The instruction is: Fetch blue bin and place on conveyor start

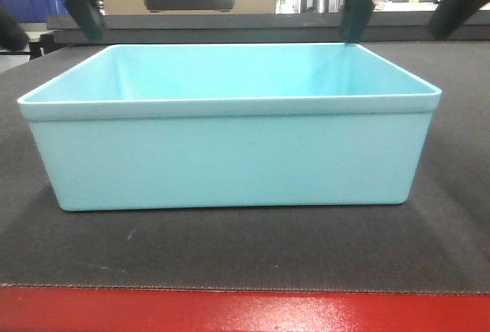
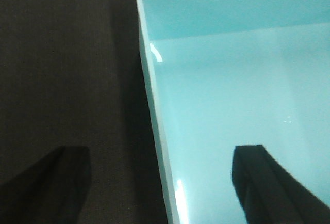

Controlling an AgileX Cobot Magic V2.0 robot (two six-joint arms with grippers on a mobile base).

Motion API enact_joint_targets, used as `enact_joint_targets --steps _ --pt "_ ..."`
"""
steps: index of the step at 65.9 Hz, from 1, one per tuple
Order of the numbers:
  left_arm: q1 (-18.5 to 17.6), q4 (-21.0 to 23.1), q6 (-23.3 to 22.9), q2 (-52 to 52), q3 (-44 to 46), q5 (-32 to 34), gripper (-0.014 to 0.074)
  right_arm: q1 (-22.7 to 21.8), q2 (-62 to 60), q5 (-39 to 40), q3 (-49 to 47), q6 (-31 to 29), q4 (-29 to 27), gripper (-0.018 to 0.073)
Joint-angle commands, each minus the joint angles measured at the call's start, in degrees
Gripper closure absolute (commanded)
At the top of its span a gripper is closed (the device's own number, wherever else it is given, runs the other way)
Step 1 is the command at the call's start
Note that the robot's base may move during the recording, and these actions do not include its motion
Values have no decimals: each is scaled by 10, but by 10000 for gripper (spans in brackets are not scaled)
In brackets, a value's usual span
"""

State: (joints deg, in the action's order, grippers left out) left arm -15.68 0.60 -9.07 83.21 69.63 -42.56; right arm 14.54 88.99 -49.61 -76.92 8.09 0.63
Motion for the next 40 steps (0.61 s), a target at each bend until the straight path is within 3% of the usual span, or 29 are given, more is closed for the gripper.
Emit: enact_joint_targets --steps 1,12,19,22,34,40 --pt "0 -17 1 -42 4 -11 217 -18 -41 -3 -2 -6 10 125" --pt "1 -66 1 -108 -6 -18 470 -74 -95 -17 5 -6 11 448" --pt "11 -87 1 -141 -32 -7 689 -109 -127 -12 35 -6 11 662" --pt "22 -87 1 -151 -50 2 706 -121 -142 -5 57 -6 11 727" --pt "84 -64 1 -192 -154 37 707 -132 -202 58 181 -6 28 721" --pt "94 -64 1 -223 -205 54 707 -132 -236 92 249 -6 29 721"
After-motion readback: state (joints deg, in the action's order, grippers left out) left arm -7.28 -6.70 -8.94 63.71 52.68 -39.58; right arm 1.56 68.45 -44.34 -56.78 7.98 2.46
